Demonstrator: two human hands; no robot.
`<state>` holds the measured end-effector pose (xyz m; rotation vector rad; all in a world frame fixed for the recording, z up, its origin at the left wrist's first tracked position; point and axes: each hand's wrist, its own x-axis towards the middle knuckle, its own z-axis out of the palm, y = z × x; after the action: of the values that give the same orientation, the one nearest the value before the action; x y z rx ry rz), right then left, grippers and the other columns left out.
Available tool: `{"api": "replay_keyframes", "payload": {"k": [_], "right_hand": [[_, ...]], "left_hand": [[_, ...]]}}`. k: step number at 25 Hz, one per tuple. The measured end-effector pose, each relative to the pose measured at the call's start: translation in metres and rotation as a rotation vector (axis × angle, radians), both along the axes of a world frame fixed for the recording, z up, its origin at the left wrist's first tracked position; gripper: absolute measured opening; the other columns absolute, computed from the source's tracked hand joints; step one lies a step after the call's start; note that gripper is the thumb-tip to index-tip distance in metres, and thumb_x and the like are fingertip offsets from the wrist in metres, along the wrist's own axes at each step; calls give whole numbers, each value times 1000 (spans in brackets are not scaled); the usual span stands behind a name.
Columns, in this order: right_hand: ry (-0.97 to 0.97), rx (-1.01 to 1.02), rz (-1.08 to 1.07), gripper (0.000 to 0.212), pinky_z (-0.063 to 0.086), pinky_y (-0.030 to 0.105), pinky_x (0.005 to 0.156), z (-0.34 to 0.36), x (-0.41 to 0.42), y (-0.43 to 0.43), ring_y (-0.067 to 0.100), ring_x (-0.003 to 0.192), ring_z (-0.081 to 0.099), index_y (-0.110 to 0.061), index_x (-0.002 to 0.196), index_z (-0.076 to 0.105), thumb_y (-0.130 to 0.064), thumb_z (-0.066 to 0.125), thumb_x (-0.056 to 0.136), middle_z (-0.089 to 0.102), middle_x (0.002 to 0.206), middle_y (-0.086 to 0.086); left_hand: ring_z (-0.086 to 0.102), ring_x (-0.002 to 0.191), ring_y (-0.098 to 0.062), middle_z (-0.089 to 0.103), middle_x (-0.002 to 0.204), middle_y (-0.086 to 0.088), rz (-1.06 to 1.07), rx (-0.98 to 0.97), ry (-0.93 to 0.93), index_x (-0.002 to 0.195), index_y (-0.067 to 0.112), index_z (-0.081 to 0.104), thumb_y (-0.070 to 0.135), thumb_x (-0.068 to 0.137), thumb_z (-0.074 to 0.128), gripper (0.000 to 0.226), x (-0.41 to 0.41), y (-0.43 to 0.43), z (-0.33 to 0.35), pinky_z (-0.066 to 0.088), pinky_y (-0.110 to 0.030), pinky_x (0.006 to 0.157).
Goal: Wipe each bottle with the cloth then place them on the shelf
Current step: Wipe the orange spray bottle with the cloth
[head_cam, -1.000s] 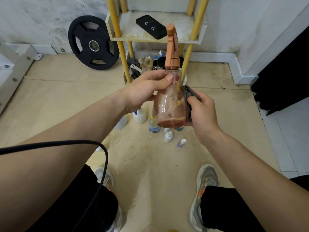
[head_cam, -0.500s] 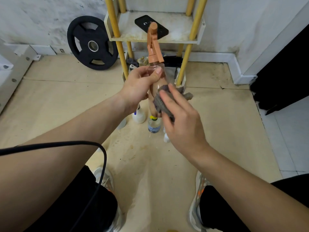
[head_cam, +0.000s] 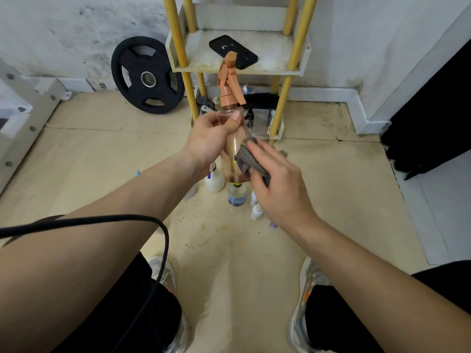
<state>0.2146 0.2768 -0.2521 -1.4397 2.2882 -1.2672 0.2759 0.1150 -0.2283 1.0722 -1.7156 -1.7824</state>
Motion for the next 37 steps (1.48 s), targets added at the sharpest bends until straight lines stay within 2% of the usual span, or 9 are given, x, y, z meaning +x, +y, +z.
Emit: {"api": "replay_keyframes", "payload": {"k": [4,6,9,14,19,26,30,33,37], "right_hand": [[-118,273,-33,35,54,33,72,-17,-17,16,20,87,65,-29,109,72,-9,51,91,72,92,-2],[-192,379,-98,31,47,22,60,-22,-27,22,19,79,62,-32,101,72,-14,49,92,69,84,-6],[-280,426,-146,30,38,11,62,-26,-31,25,16,90,61,-30,113,73,-19,52,94,71,100,-5],[-369,564,1,24,44,21,62,-41,-12,29,23,86,64,-21,100,75,-14,54,90,71,93,5],[-392,759,57,18,41,30,61,-105,3,30,25,74,58,-17,72,64,-13,53,86,64,73,6],[-487,876,66,21,45,32,64,-176,-1,17,23,73,60,-20,67,60,-15,53,86,62,69,1],[-565,903,20,17,54,38,77,-210,-10,15,27,86,66,-19,84,70,-14,54,88,71,84,6],[-593,918,-3,18,48,30,73,-229,-13,13,24,92,65,-20,100,71,-16,56,91,71,95,4],[-630,904,-11,15,50,30,72,-245,-11,12,24,91,65,-19,95,70,-15,56,90,71,93,4]], "left_hand": [[66,104,-19,69,108,-2,14,-147,-48,114,14,65,43,79,78,47,14,-7,-21,56,-30,81],[64,108,-21,67,111,-1,-33,-203,-72,117,16,65,36,80,80,45,24,-2,-24,57,-36,84],[63,102,-17,66,109,7,-137,-320,-155,122,18,64,24,83,80,42,41,7,-28,53,-32,86],[59,79,-1,63,106,9,-144,-319,-298,118,18,58,19,81,82,44,75,28,-75,42,-6,64],[65,86,-11,66,105,19,-110,-303,-465,111,32,56,39,73,79,45,93,44,-145,53,-35,76],[65,84,-17,68,101,17,-123,-312,-624,101,33,53,43,72,80,41,77,47,-224,44,-31,66],[63,79,-22,69,88,9,-133,-329,-660,94,28,51,45,74,77,37,56,49,-256,48,-34,66],[65,77,-23,68,80,7,-80,-299,-629,89,31,46,43,74,77,36,41,55,-274,50,-37,67],[66,78,-18,69,81,9,-16,-271,-608,91,34,47,46,72,80,39,27,60,-288,49,-34,67]]}}
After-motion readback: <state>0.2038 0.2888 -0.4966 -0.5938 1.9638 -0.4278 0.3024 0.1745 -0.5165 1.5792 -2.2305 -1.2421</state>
